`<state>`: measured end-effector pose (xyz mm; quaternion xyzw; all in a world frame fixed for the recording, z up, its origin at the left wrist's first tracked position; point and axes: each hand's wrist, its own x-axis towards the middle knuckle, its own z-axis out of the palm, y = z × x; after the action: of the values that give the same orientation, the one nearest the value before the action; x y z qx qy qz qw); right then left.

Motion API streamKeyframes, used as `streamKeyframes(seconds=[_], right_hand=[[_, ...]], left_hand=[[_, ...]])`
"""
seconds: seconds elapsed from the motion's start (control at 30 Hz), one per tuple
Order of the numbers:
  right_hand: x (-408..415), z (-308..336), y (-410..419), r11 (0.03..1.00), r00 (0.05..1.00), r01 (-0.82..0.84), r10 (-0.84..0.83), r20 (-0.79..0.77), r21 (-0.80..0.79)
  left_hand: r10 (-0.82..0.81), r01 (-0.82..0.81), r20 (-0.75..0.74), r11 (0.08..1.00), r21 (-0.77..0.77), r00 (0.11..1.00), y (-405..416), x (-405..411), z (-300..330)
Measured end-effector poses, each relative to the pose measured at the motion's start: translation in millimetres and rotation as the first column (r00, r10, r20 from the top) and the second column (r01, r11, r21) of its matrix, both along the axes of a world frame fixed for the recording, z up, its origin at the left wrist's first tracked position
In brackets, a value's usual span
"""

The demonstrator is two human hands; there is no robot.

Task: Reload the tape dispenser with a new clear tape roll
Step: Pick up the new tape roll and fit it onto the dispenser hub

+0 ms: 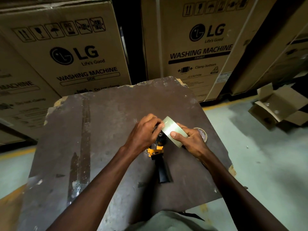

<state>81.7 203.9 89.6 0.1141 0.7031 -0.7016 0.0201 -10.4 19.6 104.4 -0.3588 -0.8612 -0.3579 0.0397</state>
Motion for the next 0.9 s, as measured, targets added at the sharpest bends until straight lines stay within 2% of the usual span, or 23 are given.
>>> streamKeyframes(seconds=[0.03,0.1,0.17,0.23,0.33,0.47,0.6,0.8,0.9], right_hand=[[0,-2,1,1.0,1.0,0.012,-0.012,0.007,0.003],[0,-4,3,0.999,0.999,0.033,-0.033,0.01,0.027],[0,-4,6,0.999,0.999,0.03,-0.03,0.01,0.044],[2,-1,7,0.999,1.0,0.024,-0.025,0.008,0.048],[4,1,10,0.998,1.0,0.03,-0.03,-0.001,0.061],[3,1,14,0.994,0.999,0.034,-0.035,0.007,0.101],[1,-6,17,0.988,0.999,0.032,-0.037,0.029,0.149],[1,-19,28,0.968,0.999,0.022,-0.031,0.032,0.252],[2,-21,31,0.971,0.999,-0.004,-0.009,0.054,0.241]], left_hand=[[0.017,-0.018,0.037,1.0,0.025,0.999,2,1,0],[0.067,-0.093,0.208,0.989,0.118,0.976,6,5,-1],[0.09,-0.184,0.413,0.964,0.193,0.906,8,9,0],[0.075,-0.205,0.504,0.956,0.208,0.86,7,9,1],[0.01,-0.159,0.557,0.963,0.22,0.83,5,7,6],[0.022,-0.131,0.51,0.975,0.178,0.86,8,3,9],[0.014,-0.107,0.523,0.983,0.148,0.852,9,0,7],[-0.041,-0.167,0.683,0.957,0.236,0.729,8,-2,0],[-0.063,-0.171,0.705,0.951,0.257,0.707,8,0,-2]])
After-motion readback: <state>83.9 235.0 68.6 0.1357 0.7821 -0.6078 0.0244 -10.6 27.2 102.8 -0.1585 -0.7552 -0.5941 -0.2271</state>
